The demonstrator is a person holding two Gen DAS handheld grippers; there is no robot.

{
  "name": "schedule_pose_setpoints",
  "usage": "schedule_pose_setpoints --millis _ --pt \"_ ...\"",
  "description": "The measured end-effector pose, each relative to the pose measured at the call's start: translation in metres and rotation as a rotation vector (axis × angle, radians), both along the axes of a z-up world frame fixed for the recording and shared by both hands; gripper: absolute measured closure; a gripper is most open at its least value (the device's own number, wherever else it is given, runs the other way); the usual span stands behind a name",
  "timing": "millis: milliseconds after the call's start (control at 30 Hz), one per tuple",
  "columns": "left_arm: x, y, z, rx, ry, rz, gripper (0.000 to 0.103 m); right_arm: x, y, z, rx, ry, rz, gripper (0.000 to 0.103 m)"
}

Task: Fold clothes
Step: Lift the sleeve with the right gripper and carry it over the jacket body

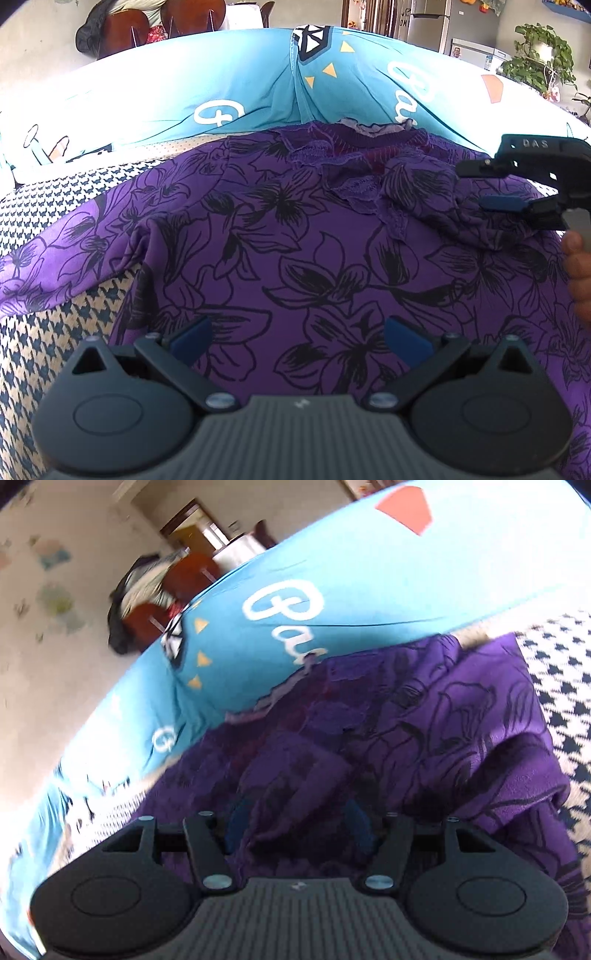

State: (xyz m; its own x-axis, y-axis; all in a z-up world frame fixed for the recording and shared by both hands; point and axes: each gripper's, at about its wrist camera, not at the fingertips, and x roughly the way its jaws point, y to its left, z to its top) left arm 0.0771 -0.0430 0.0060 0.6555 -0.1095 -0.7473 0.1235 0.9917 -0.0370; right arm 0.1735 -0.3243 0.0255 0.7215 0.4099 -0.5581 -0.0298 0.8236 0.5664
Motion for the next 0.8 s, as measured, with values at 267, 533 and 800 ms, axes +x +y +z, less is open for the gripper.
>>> schedule_pose_setpoints --millis 267,533,800 --pt "0.003 0.003 -0.004 0.003 0.016 0.016 0.000 0.006 0.007 -0.004 0.035 -0.026 0.008 0.060" --pt "0.009 0.020 0.002 0.053 -0.025 0.145 0.000 -0.006 0.041 0.015 0.000 -0.143 0.200 0.088" --pt "0.012 0.040 0.006 0.054 -0.042 0.249 0.000 -0.034 0.100 0.018 -0.172 -0.158 0.626 0.086"
